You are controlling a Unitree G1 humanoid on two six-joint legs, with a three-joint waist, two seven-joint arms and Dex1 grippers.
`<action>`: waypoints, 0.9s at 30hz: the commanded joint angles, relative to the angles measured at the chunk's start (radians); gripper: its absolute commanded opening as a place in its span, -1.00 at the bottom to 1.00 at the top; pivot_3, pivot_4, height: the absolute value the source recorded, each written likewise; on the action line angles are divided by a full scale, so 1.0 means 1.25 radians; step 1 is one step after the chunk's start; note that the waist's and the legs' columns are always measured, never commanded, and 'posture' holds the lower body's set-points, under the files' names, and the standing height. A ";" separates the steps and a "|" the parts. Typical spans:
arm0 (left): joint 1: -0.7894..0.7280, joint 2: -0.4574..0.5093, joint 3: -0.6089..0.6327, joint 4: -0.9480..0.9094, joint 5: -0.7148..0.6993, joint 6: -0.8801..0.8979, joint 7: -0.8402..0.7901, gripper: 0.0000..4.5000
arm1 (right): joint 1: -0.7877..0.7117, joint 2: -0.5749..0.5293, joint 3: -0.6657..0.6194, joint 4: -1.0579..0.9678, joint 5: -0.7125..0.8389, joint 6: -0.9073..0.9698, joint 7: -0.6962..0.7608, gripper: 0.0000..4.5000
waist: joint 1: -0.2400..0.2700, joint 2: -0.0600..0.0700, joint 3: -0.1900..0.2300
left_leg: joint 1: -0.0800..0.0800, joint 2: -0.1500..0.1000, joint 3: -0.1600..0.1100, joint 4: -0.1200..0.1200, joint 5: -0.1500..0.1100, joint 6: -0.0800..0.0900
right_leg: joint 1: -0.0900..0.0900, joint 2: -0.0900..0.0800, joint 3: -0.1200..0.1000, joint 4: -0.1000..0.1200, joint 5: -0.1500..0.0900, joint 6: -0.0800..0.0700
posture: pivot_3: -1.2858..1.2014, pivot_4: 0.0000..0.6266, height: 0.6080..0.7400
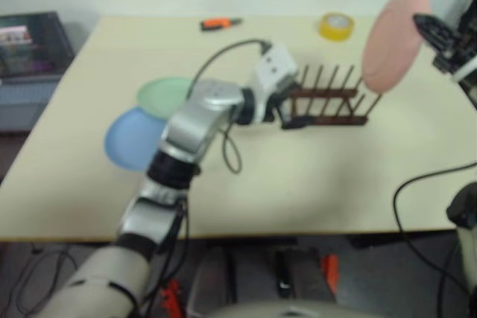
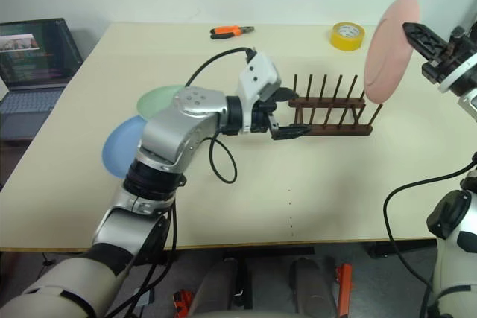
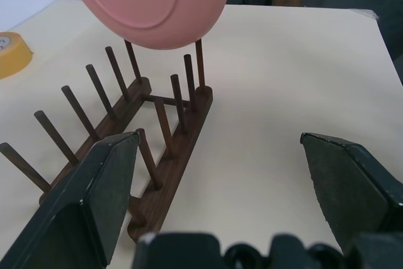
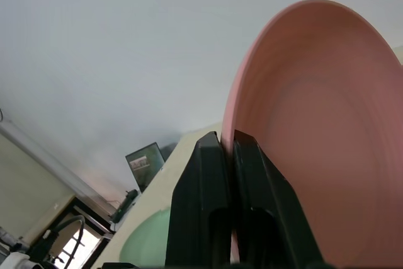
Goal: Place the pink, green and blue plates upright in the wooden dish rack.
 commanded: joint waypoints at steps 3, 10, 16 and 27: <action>-0.014 -0.004 -0.002 -0.019 -0.003 -0.020 0.000 1.00 | 0.003 -0.003 -0.016 -0.037 0.013 -0.018 0.006 -0.99 | 0.000 0.000 0.000 | 0.000 0.000 0.000 0.000 0.000 0.000 | 0.000 0.000 0.000 0.000 0.000 0.000 | 0.03 -0.52 1.00; -0.013 -0.006 -0.006 -0.022 -0.003 -0.022 0.001 1.00 | 0.003 0.000 -0.026 -0.046 0.032 -0.016 0.020 -0.99 | 0.000 0.000 0.000 | 0.000 0.000 0.000 0.000 0.000 0.000 | 0.000 0.000 0.000 0.000 0.000 0.000 | 0.03 -0.52 1.00; -0.012 -0.004 -0.008 -0.023 -0.003 -0.021 0.003 1.00 | 0.003 0.000 -0.030 -0.049 0.044 -0.001 0.034 -0.99 | 0.000 0.000 0.000 | 0.000 0.000 0.000 0.000 0.000 0.000 | 0.000 0.000 0.000 0.000 0.000 0.000 | 0.03 -0.52 1.00; -0.011 -0.003 -0.014 -0.023 0.000 -0.022 0.009 1.00 | 0.005 0.001 -0.030 -0.051 0.061 0.009 0.018 -0.99 | 0.000 0.000 0.000 | 0.000 0.000 0.000 0.000 0.000 0.000 | 0.000 0.000 0.000 0.000 0.000 0.000 | 0.03 -0.52 1.00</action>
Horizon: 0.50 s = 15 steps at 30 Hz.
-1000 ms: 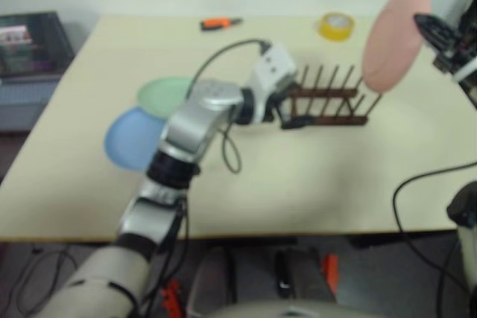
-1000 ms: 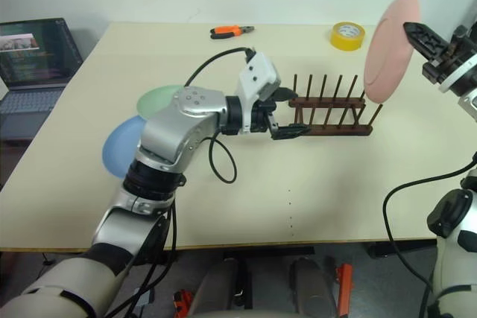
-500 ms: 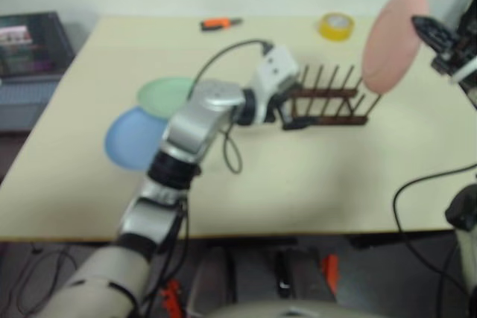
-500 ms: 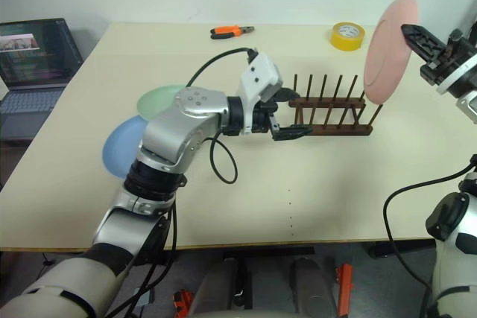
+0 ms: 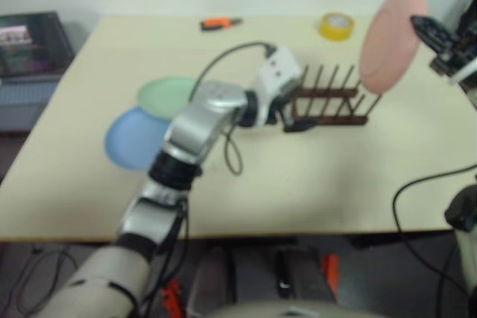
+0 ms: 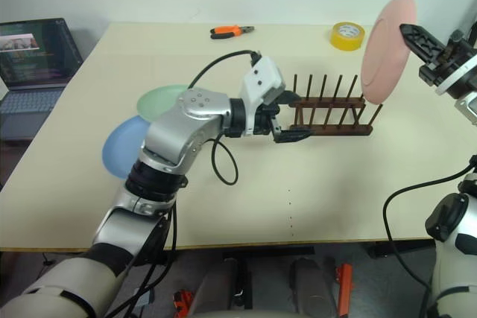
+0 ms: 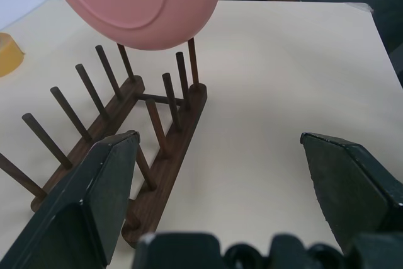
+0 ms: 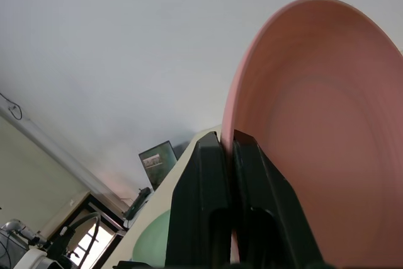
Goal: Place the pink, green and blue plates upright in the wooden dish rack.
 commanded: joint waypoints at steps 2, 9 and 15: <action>-0.011 -0.003 0.001 -0.023 0.000 -0.015 0.005 1.00 | -0.009 -0.005 -0.026 -0.040 0.027 0.002 -0.001 -0.99 | 0.000 0.000 0.000 | 0.000 0.000 0.000 0.000 0.000 0.000 | 0.000 0.000 0.000 0.000 0.000 0.000 | 0.03 -0.52 1.00; -0.011 -0.001 -0.004 -0.022 0.004 -0.018 0.005 1.00 | -0.014 -0.002 -0.008 -0.025 0.007 0.002 -0.034 -0.99 | 0.000 0.000 0.000 | 0.000 0.000 0.000 0.000 0.000 0.000 | 0.000 0.000 0.000 0.000 0.000 0.000 | 0.03 -0.52 1.00; -0.012 0.001 -0.006 -0.023 0.006 -0.019 0.006 1.00 | -0.003 0.000 -0.008 -0.036 0.009 0.004 -0.030 -0.99 | 0.000 0.000 0.000 | 0.000 0.000 0.000 0.000 0.000 0.000 | 0.000 0.000 0.000 0.000 0.000 0.000 | 0.03 -0.52 1.00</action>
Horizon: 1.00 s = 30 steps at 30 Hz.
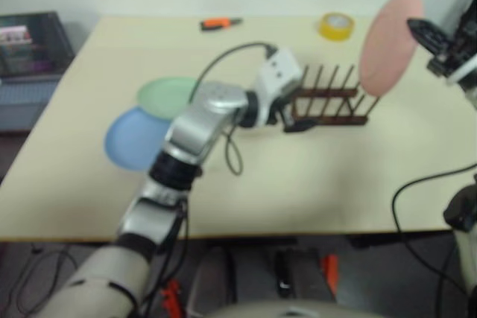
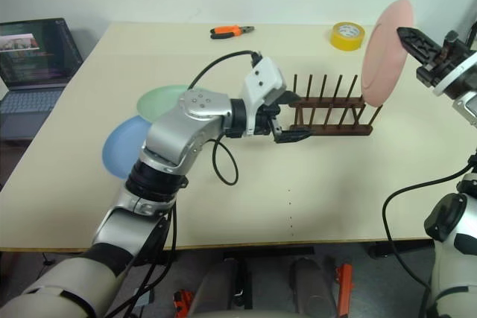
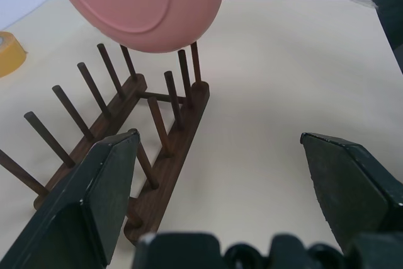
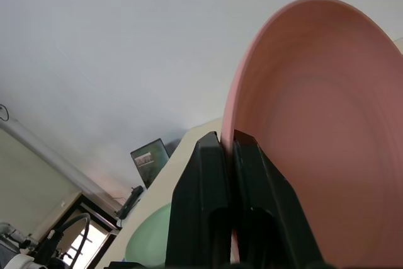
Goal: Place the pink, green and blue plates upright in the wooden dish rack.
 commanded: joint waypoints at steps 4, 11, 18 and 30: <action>-0.012 0.000 -0.002 -0.022 0.005 -0.018 0.002 1.00 | 0.005 -0.004 -0.007 -0.048 0.016 0.006 0.012 -0.99 | 0.000 0.000 0.000 | 0.000 0.000 0.000 0.000 0.000 0.000 | 0.000 0.000 0.000 0.000 0.000 0.000 | 0.03 -0.52 1.00; -0.013 -0.001 -0.005 -0.021 0.008 -0.018 0.003 1.00 | 0.015 -0.005 -0.004 -0.063 0.017 0.015 0.014 -0.99 | 0.000 0.000 0.000 | 0.000 0.000 0.000 0.000 0.000 0.000 | 0.000 0.000 0.000 0.000 0.000 0.000 | 0.03 -0.52 1.00; -0.012 0.000 -0.008 -0.021 0.010 -0.019 0.003 1.00 | 0.032 -0.002 0.007 -0.083 0.012 0.013 0.021 -0.99 | 0.000 0.000 0.000 | 0.000 0.000 0.000 0.000 0.000 0.000 | 0.000 0.000 0.000 0.000 0.000 0.000 | 0.03 -0.52 1.00; -0.012 0.001 -0.008 -0.017 0.013 -0.022 0.003 1.00 | 0.043 -0.007 0.026 -0.099 -0.001 0.000 0.017 0.08 | 0.000 0.000 0.000 | 0.000 0.000 0.000 0.000 0.000 0.000 | 0.000 0.000 0.000 0.000 0.000 0.000 | 0.03 -0.52 1.00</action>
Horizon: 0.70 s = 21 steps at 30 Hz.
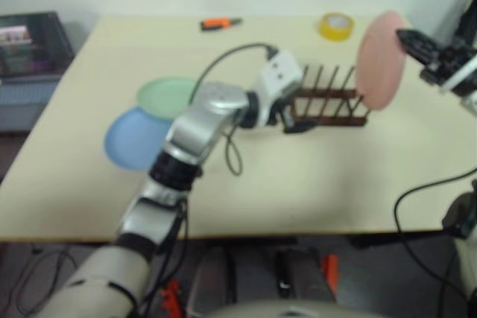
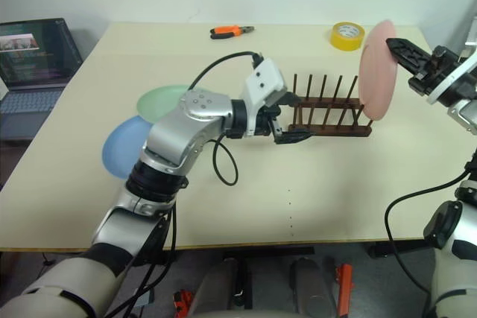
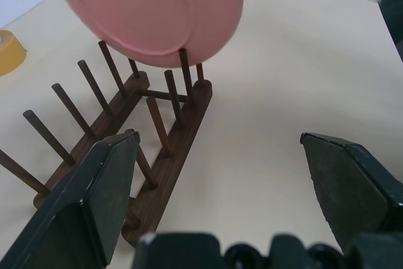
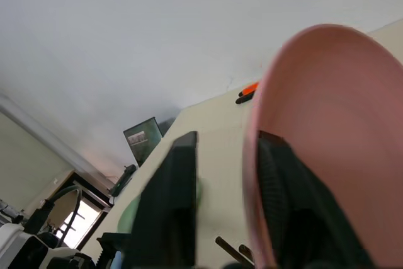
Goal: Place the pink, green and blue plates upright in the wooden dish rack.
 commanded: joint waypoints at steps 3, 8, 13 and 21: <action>-0.013 -0.002 0.001 -0.015 0.007 -0.020 0.001 1.00 | 0.002 -0.012 -0.002 -0.040 -0.002 -0.018 0.017 0.54 | 0.000 0.000 0.000 | 0.000 0.000 0.000 0.000 0.000 0.000 | 0.000 0.000 0.000 0.000 0.000 0.000 | 0.03 -0.52 1.00; -0.013 -0.004 0.000 -0.015 0.011 -0.021 0.002 1.00 | -0.001 -0.010 0.005 -0.045 -0.038 -0.066 0.004 0.98 | 0.000 0.000 0.000 | 0.000 0.000 0.000 0.000 0.000 0.000 | 0.000 0.000 0.000 0.000 0.000 0.000 | 0.03 -0.52 1.00; -0.015 0.000 0.003 -0.014 0.013 -0.021 0.001 1.00 | 0.000 -0.034 0.040 -0.075 -0.099 -0.126 -0.005 0.98 | 0.000 0.000 0.000 | 0.000 0.000 0.000 0.000 0.000 0.000 | 0.000 0.000 0.000 0.000 0.000 0.000 | 0.03 -0.52 1.00; -0.020 0.013 0.012 -0.012 0.014 -0.024 0.003 1.00 | 0.065 -0.107 0.105 -0.219 -0.214 -0.143 -0.046 0.98 | 0.001 0.000 0.000 | 0.000 0.000 0.000 0.000 0.000 0.000 | 0.000 0.000 0.000 0.000 -0.001 0.002 | 0.03 -0.52 1.00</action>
